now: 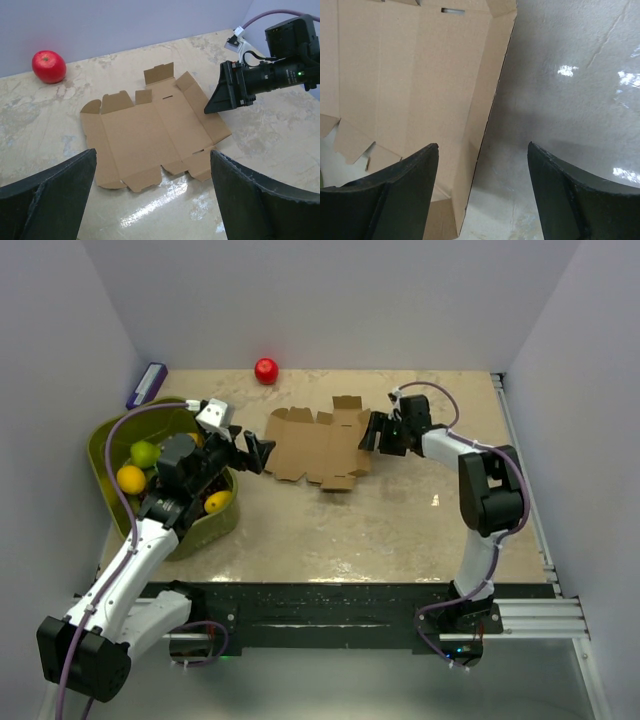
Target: Fold the paper box
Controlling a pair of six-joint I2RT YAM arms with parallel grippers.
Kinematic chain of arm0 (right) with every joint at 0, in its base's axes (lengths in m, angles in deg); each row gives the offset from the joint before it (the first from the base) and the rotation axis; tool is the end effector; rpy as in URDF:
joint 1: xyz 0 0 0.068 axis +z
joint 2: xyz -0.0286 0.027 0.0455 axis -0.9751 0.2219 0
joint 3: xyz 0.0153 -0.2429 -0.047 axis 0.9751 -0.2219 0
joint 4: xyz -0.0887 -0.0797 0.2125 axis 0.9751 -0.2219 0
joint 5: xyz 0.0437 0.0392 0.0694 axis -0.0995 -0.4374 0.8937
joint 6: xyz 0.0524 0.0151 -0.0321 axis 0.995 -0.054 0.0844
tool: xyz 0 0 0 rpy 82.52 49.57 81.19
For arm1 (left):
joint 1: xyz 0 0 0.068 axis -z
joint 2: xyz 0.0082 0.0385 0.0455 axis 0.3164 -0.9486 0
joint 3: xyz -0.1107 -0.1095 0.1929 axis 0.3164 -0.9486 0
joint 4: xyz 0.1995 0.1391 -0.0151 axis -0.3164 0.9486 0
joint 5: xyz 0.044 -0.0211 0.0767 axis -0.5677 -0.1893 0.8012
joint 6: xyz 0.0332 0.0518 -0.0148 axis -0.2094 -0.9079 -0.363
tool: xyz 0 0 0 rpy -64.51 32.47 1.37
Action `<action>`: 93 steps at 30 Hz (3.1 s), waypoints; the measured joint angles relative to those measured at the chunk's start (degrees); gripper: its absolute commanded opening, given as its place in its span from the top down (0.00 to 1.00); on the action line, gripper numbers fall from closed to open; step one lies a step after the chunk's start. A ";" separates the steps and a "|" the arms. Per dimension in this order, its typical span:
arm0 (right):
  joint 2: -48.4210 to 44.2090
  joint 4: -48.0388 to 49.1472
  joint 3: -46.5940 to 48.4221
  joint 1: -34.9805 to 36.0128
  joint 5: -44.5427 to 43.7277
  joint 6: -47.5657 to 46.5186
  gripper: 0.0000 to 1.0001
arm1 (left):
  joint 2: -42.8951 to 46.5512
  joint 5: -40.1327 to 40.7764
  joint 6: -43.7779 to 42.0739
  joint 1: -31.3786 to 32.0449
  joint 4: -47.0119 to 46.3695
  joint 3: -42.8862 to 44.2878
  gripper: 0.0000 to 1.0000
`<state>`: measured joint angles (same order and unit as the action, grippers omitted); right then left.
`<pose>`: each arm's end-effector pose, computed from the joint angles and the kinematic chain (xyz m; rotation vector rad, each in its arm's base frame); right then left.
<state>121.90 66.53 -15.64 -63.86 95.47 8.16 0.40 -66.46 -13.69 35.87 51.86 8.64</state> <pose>0.3910 0.1066 0.1612 0.0394 2.3951 0.6327 0.2181 -0.0807 0.3143 0.2877 1.6807 -0.5661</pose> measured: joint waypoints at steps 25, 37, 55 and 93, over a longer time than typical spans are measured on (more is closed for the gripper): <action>-18.80 -15.67 13.68 0.35 13.70 -10.51 1.00 | -9.81 -11.10 -2.14 0.00 0.83 16.37 0.00; -32.92 -31.41 15.28 5.38 16.26 -20.22 1.00 | -15.87 -16.83 -9.70 0.00 2.93 30.03 0.00; -32.09 -39.34 15.10 15.61 14.25 -25.57 1.00 | -8.37 -15.63 -18.58 0.00 7.80 17.42 0.00; -36.20 -25.83 11.52 18.53 -3.78 -7.48 0.13 | -7.76 4.17 0.15 1.53 -0.22 -3.13 1.00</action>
<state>85.71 40.69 -4.12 -45.32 91.69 0.69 -7.36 -62.29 -13.54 37.40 51.65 5.52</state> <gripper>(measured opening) 0.877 0.026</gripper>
